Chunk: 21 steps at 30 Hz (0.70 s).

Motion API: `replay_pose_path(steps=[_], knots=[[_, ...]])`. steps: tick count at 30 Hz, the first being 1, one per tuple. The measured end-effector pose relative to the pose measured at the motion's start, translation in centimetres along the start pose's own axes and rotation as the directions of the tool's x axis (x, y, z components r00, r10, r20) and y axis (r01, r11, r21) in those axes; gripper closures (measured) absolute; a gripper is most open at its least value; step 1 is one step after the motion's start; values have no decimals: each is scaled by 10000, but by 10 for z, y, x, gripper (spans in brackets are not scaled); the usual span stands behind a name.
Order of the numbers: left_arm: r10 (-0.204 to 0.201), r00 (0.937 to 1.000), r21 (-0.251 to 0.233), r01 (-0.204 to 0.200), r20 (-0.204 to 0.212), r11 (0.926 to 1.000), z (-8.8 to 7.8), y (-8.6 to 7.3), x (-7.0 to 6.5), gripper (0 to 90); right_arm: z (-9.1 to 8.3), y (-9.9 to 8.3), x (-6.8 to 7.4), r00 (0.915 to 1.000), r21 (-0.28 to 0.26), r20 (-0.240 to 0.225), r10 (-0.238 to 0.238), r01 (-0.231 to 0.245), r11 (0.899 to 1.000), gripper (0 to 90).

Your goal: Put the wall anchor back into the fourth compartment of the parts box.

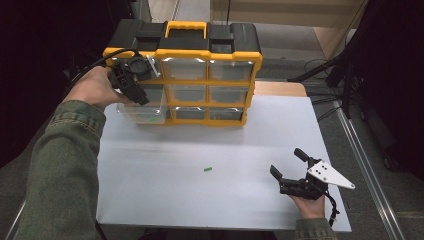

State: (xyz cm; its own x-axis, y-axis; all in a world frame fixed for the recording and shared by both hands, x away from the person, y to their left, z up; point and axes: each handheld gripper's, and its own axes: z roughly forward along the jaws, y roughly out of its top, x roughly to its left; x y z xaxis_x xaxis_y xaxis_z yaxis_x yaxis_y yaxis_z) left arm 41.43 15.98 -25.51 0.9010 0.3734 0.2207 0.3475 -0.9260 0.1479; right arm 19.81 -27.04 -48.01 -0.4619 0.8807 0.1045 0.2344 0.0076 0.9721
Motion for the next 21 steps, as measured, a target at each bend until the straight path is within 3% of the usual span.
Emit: replay_pose_path(steps=[9,10,12,15,21], knots=[[94,9999,-254,-93,39,9996,-7,0,-12,477,1,0,1,10000,-16,-64,-28,28,10000,3],[56,10000,-373,-54,39,9993,-8,-1,-15,477,1,0,1,10000,-16,-64,-28,28,10000,3],[32,9998,-568,-44,-209,9984,-7,0,-25,376,2,0,1,9999,22,-104,-5,6,10000,3],[76,9998,-510,-86,-196,9987,-4,0,-31,310,4,0,2,9998,18,-176,10,-10,10000,4],[-62,9998,-583,53,-164,9983,5,1,-48,253,5,0,4,9997,22,-251,-26,26,10000,4]])
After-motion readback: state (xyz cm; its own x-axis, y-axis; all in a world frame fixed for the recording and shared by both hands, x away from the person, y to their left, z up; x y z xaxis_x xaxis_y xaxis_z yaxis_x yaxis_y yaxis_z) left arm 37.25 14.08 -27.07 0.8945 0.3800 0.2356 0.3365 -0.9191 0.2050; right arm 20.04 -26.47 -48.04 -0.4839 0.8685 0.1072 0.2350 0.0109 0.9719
